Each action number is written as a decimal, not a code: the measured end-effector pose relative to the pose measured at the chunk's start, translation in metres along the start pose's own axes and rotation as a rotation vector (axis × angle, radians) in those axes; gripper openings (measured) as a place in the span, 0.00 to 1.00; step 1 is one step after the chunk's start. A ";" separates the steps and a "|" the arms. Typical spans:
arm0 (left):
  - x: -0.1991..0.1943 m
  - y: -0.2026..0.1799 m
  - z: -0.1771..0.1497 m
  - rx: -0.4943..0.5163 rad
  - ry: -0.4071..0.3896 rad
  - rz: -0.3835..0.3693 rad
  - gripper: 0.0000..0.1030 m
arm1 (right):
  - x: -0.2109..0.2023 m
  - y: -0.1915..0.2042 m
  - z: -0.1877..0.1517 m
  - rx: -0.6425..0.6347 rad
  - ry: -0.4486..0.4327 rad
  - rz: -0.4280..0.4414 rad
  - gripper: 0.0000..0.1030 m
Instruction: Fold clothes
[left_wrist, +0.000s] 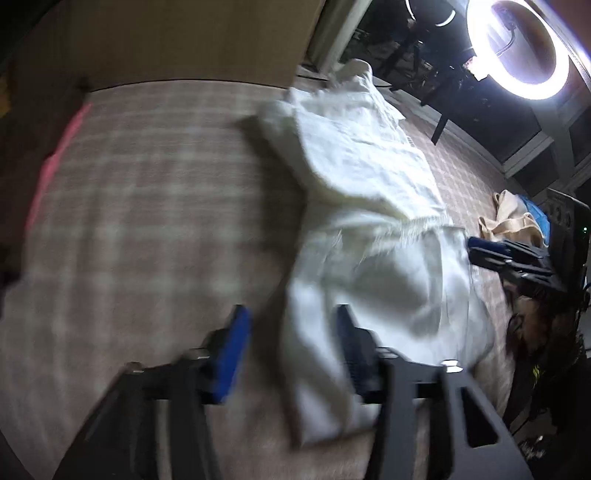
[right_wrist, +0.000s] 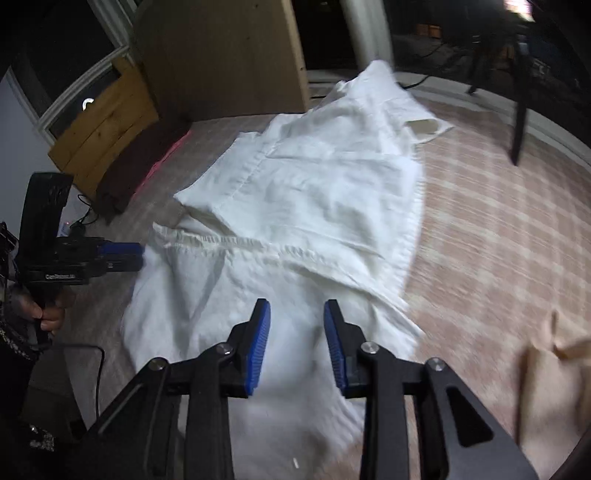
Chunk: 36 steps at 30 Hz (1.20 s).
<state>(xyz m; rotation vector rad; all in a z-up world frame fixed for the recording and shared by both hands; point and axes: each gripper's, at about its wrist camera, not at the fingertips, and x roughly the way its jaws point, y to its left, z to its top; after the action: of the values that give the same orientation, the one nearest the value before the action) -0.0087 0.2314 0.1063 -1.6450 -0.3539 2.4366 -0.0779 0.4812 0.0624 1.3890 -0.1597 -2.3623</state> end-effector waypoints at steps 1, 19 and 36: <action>0.000 0.001 -0.001 -0.003 0.000 -0.006 0.49 | -0.008 -0.002 -0.009 0.012 -0.002 -0.001 0.36; 0.039 -0.012 0.027 0.176 0.010 -0.061 0.49 | 0.013 -0.043 -0.022 0.176 -0.024 -0.032 0.46; -0.036 -0.043 -0.002 0.384 -0.033 -0.260 0.01 | -0.047 0.011 -0.035 0.062 -0.141 -0.003 0.05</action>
<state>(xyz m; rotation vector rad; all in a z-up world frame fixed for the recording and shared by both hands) 0.0074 0.2621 0.1503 -1.3097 -0.0863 2.1737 -0.0246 0.4925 0.0867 1.2500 -0.2729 -2.4774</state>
